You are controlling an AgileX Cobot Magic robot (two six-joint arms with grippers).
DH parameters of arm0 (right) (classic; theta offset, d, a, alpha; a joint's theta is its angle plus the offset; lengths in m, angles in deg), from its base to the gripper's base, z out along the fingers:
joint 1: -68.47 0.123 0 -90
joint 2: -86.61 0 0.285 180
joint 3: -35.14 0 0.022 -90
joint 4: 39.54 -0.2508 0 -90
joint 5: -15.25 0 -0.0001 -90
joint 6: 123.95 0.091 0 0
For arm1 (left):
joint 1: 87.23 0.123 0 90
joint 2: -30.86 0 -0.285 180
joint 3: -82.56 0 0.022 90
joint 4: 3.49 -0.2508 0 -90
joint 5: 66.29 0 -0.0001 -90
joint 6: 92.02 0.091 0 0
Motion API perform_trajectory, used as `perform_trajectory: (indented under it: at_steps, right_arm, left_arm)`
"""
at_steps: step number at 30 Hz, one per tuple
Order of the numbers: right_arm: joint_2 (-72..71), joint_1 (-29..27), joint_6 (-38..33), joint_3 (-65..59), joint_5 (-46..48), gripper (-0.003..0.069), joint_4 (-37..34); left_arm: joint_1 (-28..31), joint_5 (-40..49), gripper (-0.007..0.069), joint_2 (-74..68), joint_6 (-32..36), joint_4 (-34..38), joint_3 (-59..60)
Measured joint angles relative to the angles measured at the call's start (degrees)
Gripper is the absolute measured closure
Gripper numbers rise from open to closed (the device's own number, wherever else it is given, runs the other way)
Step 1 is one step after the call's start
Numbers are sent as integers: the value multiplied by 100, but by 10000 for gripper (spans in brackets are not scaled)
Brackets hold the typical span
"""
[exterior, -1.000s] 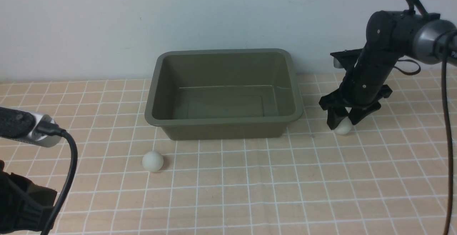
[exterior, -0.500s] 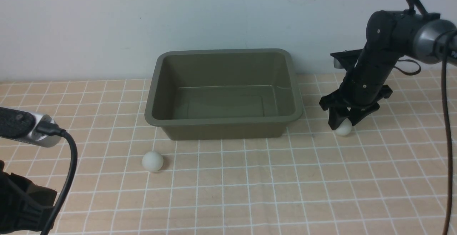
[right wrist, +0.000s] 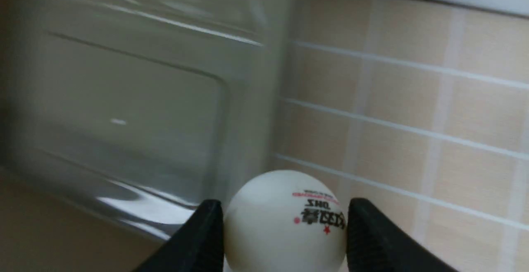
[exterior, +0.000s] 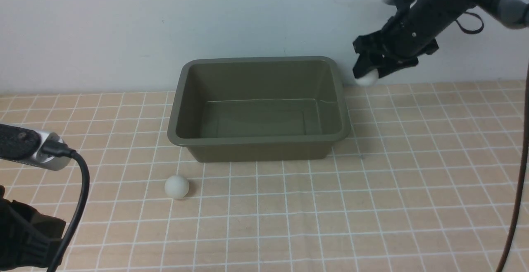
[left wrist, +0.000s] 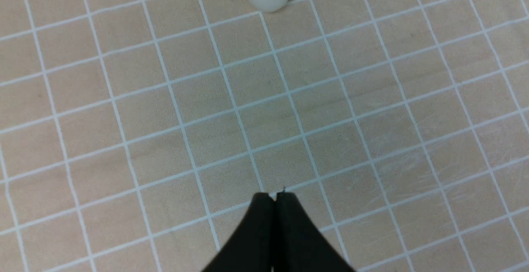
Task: Put the table tennis balls into the box on the light coffee tablecloth.
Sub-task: 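Release the ping pong ball into the bin and lift the gripper away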
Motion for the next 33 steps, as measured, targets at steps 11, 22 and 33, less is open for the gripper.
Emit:
perform_trajectory:
  at_steps: [11,22,33]
  right_arm:
    - [282,715,-737,6,48,307,-828]
    - [505,877,-889,6,-27,272,-956]
    - [507,877,-912,6,-29,214,-1189]
  left_arm:
    - [0,0,690,0,0,0,0]
    - [0,51,690,0,0,0,0]
    - [0,56,690,0,0,0,0]
